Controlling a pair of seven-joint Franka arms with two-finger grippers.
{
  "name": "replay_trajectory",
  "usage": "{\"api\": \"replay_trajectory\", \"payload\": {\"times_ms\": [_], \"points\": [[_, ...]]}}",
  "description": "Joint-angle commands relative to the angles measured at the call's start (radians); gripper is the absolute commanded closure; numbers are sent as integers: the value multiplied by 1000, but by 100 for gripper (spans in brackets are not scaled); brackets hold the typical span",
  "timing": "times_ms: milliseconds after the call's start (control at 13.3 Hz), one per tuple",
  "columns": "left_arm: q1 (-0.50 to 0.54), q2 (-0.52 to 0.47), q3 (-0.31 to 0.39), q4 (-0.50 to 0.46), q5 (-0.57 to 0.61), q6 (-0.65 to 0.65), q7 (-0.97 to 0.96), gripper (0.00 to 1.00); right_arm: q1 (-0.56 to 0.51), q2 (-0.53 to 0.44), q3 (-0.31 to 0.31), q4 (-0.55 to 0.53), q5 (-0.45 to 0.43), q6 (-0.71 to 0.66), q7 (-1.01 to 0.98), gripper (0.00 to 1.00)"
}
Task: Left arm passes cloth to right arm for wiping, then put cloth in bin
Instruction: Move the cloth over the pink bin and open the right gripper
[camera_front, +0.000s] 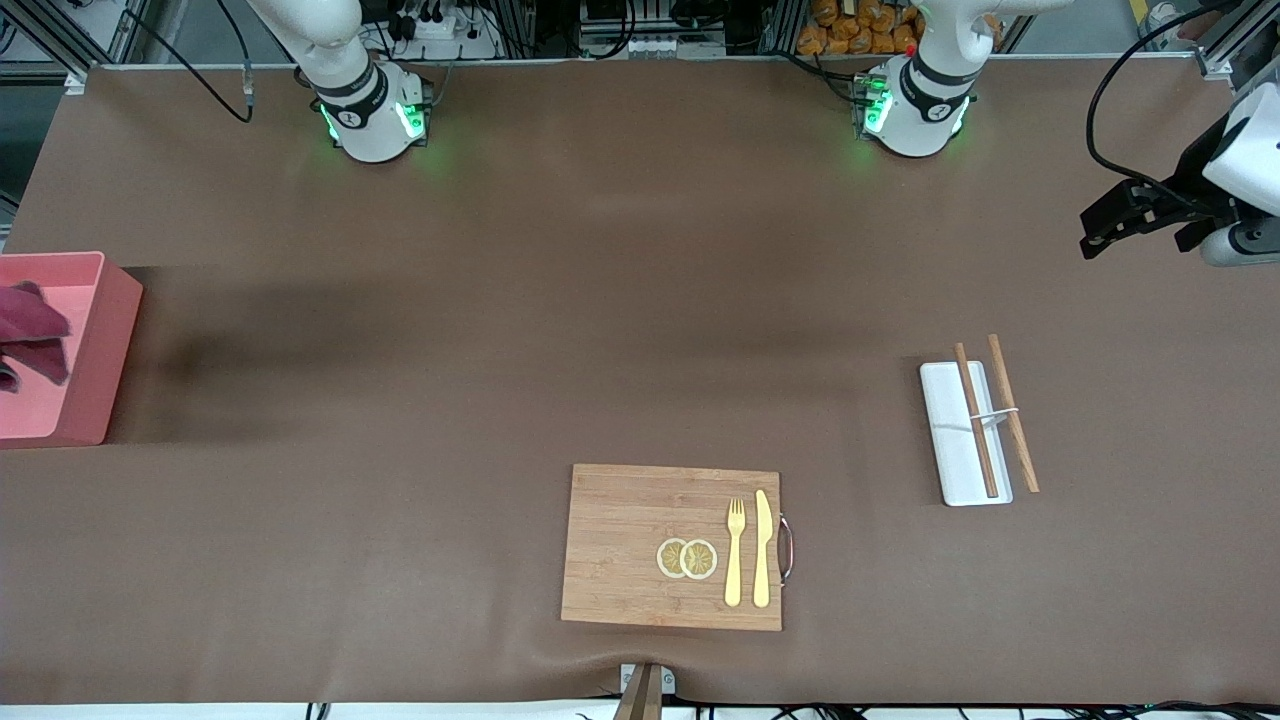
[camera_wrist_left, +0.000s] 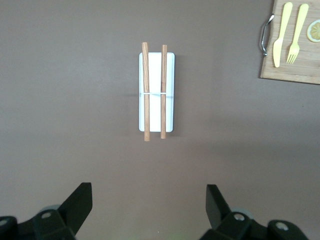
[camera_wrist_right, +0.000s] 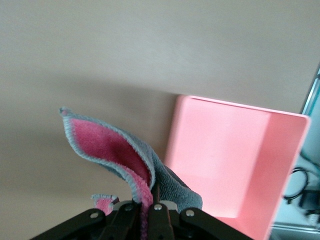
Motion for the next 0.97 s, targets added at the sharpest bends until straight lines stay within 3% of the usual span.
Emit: {"api": "replay_trajectory", "payload": {"times_ms": [0, 225, 300, 375, 450, 525, 900], "points": [[-11, -26, 15, -21, -23, -5, 21, 0, -96, 147, 24, 76, -36, 94, -129, 100], [-11, -25, 24, -23, -44, -5, 20, 0, -164, 276, 24, 75, -30, 208, -181, 100], [-8, -25, 24, -23, -44, -5, 20, 0, -174, 307, 24, 75, -33, 240, -218, 82], [-7, -25, 24, -23, -44, -5, 21, 0, -175, 314, 23, 75, -36, 268, -232, 56], [-4, -25, 21, -23, -44, -5, 20, 0, -175, 315, 24, 75, -32, 276, -231, 15], [-4, -22, 20, -18, -43, -5, 20, 0, -176, 315, 24, 75, -29, 276, -229, 0], [-2, -19, 12, -14, -27, -4, 18, 0, -172, 266, 46, 85, -12, 209, -239, 0]]}}
